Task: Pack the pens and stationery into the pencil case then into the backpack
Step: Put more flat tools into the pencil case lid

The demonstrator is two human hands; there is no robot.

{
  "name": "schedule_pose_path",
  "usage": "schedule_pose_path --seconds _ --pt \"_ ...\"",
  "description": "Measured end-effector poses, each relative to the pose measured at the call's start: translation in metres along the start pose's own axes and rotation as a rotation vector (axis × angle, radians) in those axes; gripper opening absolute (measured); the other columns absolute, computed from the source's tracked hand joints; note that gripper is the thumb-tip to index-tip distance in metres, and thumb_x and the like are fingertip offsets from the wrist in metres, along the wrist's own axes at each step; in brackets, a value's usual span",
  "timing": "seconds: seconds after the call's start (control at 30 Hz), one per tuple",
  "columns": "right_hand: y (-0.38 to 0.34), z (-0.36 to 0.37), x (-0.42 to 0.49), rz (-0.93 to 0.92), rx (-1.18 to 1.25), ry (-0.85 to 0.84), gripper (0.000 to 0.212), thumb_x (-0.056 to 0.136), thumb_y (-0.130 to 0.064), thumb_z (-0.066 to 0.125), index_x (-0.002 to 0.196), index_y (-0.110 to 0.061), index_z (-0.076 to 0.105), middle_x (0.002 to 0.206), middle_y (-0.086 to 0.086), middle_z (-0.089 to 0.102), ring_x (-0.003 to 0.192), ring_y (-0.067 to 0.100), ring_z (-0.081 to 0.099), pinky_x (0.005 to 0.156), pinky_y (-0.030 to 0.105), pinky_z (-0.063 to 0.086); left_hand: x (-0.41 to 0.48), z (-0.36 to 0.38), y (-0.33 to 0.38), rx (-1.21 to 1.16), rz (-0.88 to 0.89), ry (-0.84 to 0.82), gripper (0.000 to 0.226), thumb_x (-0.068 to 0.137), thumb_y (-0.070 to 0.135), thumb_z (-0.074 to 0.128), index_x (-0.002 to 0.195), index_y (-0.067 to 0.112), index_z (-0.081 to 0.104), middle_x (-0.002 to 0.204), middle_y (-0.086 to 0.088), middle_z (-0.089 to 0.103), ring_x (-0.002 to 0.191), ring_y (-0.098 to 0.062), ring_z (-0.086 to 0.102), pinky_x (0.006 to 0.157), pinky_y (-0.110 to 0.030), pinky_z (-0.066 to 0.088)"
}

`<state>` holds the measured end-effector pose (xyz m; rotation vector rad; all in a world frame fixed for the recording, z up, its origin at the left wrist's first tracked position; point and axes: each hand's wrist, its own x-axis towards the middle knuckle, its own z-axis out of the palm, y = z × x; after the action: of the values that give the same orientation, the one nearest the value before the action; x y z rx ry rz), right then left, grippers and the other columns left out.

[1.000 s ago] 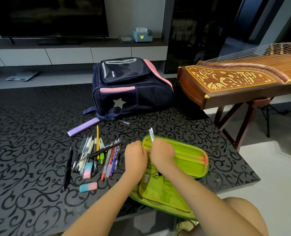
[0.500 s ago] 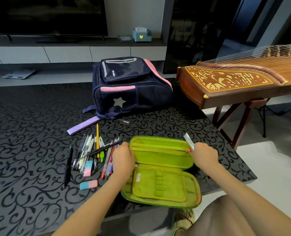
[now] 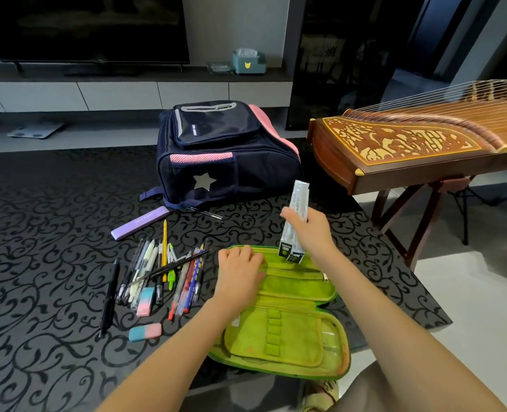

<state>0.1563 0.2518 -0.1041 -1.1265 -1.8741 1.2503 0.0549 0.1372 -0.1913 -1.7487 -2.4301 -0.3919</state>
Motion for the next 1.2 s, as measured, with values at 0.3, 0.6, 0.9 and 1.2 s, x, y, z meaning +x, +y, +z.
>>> schedule_pose_path --seconds 0.3,0.6,0.9,1.2 --pt "0.012 0.018 0.015 0.010 -0.071 -0.093 0.030 0.089 -0.033 0.057 0.074 -0.007 0.061 0.063 0.000 0.049 0.058 0.014 0.045 0.060 0.031 0.038 0.000 -0.001 0.006 0.005 -0.015 0.016 0.008 0.085 0.034 0.063 0.089 0.028 0.065 0.093 0.003 0.053 0.094 -0.020 0.048 0.088 -0.037 0.030" --pt "0.015 0.022 0.012 -0.127 -0.371 -0.387 0.031 0.090 -0.031 0.055 0.061 -0.021 0.056 0.058 -0.008 0.051 0.055 0.010 0.045 0.058 0.030 0.034 -0.009 -0.003 0.007 0.007 0.087 0.221 0.017 0.082 0.019 0.053 0.067 0.023 0.057 0.057 0.011 0.056 0.060 -0.014 0.056 0.078 -0.032 0.027" --pt "-0.003 0.005 0.009 -0.104 -0.936 -0.743 0.021 0.085 -0.028 0.064 0.094 -0.010 0.057 0.093 0.005 0.062 0.084 0.024 0.058 0.070 0.035 0.045 -0.014 0.006 0.006 -0.031 0.112 0.459 0.004 0.079 0.016 0.065 0.077 0.019 0.063 0.090 0.002 0.065 0.092 -0.015 0.047 0.090 -0.035 0.029" --pt "0.004 0.015 -0.002 -0.156 -1.043 -0.840 0.034 0.086 0.003 0.047 0.063 -0.018 0.059 0.062 -0.001 0.053 0.069 0.025 0.046 0.059 0.030 0.038 -0.012 -0.003 0.008 0.088 0.098 0.257 0.011 0.075 0.010 0.049 0.074 0.017 0.058 0.100 -0.004 0.070 0.105 -0.022 0.061 0.103 -0.051 0.031"
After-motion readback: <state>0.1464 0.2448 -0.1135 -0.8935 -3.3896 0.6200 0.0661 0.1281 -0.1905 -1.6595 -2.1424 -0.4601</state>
